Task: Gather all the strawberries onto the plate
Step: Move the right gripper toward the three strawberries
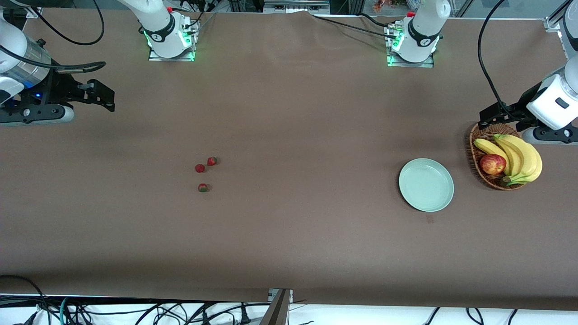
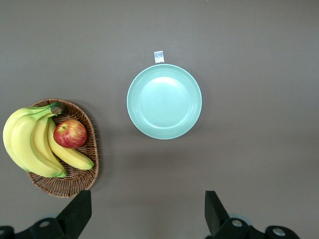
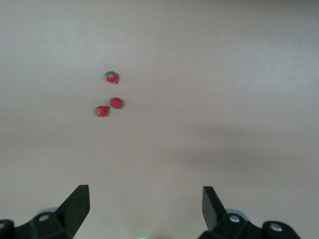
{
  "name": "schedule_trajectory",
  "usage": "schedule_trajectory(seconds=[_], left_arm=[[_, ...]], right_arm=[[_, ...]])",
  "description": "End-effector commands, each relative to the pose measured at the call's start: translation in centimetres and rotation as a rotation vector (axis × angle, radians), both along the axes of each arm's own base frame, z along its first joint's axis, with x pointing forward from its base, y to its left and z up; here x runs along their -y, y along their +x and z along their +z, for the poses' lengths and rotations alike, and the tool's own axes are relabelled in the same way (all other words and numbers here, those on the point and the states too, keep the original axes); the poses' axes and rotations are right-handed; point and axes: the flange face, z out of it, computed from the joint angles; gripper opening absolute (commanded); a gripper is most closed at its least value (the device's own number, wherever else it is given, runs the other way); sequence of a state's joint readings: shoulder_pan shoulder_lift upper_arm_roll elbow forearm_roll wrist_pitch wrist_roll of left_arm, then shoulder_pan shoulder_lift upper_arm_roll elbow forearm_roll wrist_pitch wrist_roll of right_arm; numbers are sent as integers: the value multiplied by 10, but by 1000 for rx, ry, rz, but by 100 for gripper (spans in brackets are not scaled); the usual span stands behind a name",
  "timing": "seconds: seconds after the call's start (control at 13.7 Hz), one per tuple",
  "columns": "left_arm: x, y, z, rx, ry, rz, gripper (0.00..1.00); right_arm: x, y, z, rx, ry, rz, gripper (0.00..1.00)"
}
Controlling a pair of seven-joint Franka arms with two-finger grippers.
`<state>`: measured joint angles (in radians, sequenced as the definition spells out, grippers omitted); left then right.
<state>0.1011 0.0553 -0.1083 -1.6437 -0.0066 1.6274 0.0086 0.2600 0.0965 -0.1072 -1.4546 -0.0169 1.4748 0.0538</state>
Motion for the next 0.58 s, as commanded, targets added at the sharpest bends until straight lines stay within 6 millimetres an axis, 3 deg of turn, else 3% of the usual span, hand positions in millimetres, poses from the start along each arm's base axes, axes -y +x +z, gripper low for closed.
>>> schedule_trajectory(seconds=[0.0, 0.51], left_arm=[[-1, -4, 8, -2, 20, -2, 100], [0, -4, 8, -2, 20, -2, 100]], right_arm=[[-1, -3, 7, 18, 5, -10, 100], [8, 6, 8, 60, 1, -19, 100]])
